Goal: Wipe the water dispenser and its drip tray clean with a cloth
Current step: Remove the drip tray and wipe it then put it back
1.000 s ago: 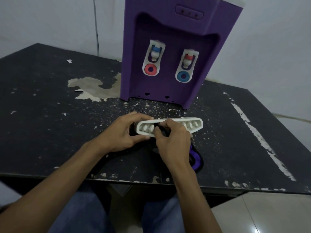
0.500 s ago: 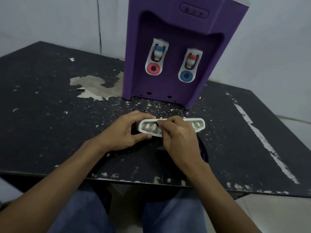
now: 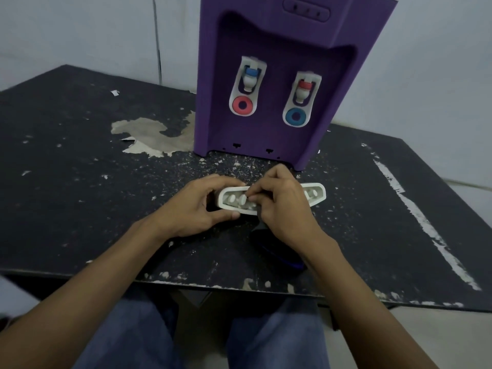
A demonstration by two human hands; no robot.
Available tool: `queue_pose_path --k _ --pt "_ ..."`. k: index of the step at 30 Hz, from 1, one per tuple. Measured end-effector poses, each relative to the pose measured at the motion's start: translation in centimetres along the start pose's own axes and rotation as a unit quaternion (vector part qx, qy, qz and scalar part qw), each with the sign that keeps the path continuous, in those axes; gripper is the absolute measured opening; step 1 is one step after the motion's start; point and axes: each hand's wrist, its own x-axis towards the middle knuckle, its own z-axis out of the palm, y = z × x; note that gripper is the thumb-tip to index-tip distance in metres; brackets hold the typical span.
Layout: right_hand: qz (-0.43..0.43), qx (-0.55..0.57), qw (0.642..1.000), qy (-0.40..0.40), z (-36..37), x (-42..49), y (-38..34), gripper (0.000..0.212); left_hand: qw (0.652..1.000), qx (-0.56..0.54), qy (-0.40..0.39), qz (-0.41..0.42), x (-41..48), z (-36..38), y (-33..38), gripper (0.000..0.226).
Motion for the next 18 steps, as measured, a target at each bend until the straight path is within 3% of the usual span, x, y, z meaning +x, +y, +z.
queue_pose_path --k 3,8,12,18 --pt "-0.006 0.006 0.999 -0.036 -0.7 0.1 0.5 0.018 1.0 -0.01 -0.004 -0.01 0.1 0.0 0.2 0.056" --pt "-0.095 -0.036 0.989 -0.107 -1.5 0.7 1.0 0.016 1.0 -0.001 -0.01 -0.01 0.3 -0.1 0.2 0.055" --pt "-0.16 -0.093 0.981 -0.051 -1.4 0.0 1.5 0.015 1.0 -0.004 -0.012 -0.014 0.3 -0.1 0.1 0.054" --pt "-0.142 -0.178 0.974 0.016 -0.3 -0.6 0.5 0.011 1.0 0.003 -0.012 -0.007 0.4 -0.1 0.2 0.053"
